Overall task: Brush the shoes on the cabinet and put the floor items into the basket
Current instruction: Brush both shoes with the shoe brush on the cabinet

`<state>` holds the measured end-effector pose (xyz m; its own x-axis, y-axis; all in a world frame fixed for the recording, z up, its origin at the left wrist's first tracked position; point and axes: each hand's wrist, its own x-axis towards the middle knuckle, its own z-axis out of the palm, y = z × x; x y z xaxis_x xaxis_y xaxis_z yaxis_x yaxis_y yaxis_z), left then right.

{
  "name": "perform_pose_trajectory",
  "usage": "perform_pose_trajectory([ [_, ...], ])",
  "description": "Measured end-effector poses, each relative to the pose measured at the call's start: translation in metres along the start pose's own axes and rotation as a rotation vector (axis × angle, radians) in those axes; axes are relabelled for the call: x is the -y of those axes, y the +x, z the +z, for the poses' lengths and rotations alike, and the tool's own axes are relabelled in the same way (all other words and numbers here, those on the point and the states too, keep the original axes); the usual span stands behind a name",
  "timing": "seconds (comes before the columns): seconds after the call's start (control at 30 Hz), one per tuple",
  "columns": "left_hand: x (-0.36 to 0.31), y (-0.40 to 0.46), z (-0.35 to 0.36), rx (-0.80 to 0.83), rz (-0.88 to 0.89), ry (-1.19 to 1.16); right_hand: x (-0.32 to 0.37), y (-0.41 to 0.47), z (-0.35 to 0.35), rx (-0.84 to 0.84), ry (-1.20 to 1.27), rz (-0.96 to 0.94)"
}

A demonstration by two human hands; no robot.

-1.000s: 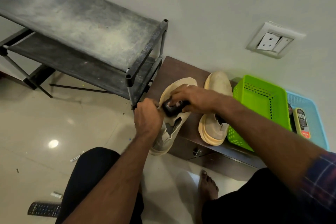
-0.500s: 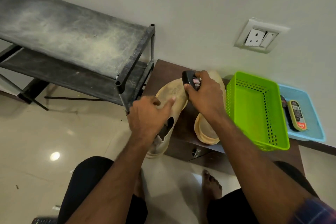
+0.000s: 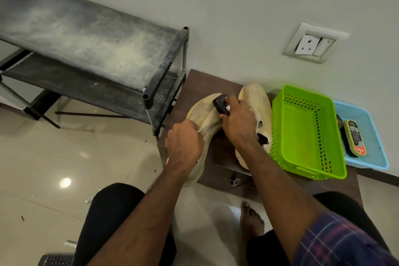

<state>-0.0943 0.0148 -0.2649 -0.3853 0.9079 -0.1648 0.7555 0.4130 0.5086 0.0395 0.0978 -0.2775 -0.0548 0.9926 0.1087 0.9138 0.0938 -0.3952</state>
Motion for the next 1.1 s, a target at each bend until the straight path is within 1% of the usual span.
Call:
perform_pose_trajectory([
  [0.1,0.006,0.006,-0.001,-0.010,-0.030,-0.081,0.000,0.013,-0.006,-0.077,0.180,0.178],
  [0.13,0.008,0.008,-0.001,-0.015,-0.029,-0.104,0.002,0.011,-0.011,-0.102,0.237,0.185],
  [0.17,0.010,0.011,0.000,-0.016,-0.025,-0.115,0.003,0.003,-0.014,-0.110,0.281,0.134],
  [0.2,0.011,0.012,0.002,-0.011,-0.023,-0.115,0.006,-0.008,-0.016,-0.096,0.306,0.040],
  [0.27,0.012,0.013,0.004,-0.005,-0.040,-0.093,0.013,-0.037,-0.014,-0.006,0.298,-0.166],
  [0.33,0.010,0.012,0.006,-0.019,-0.077,-0.088,0.008,-0.049,-0.004,0.056,0.250,-0.256],
  [0.53,0.012,0.011,0.009,-0.035,-0.054,-0.115,-0.008,0.014,0.002,0.059,-0.092,-0.143],
  [0.6,0.015,0.014,0.010,-0.046,-0.057,-0.137,-0.005,0.018,-0.004,0.010,-0.053,-0.076],
  [0.67,0.015,0.015,0.010,-0.041,-0.067,-0.158,0.002,0.002,-0.014,-0.038,0.114,-0.031],
  [0.73,0.017,0.018,0.011,-0.025,-0.081,-0.162,0.011,-0.028,-0.016,-0.008,0.259,-0.098],
  [0.77,0.017,0.018,0.011,-0.022,-0.093,-0.153,0.015,-0.044,-0.014,0.028,0.293,-0.147],
  [0.83,0.015,0.017,0.011,-0.033,-0.108,-0.133,0.016,-0.058,-0.005,0.065,0.289,-0.210],
  [0.87,0.015,0.015,0.012,-0.043,-0.099,-0.132,0.013,-0.052,0.000,0.067,0.265,-0.205],
  [0.97,0.015,0.013,0.013,-0.050,-0.071,-0.144,0.003,-0.013,0.004,0.046,0.111,-0.083],
  [1.03,0.016,0.014,0.013,-0.064,-0.069,-0.149,0.001,0.006,0.001,0.042,0.073,-0.037],
  [1.1,0.016,0.017,0.014,-0.078,-0.073,-0.178,0.005,0.006,-0.001,0.005,0.071,-0.020],
])
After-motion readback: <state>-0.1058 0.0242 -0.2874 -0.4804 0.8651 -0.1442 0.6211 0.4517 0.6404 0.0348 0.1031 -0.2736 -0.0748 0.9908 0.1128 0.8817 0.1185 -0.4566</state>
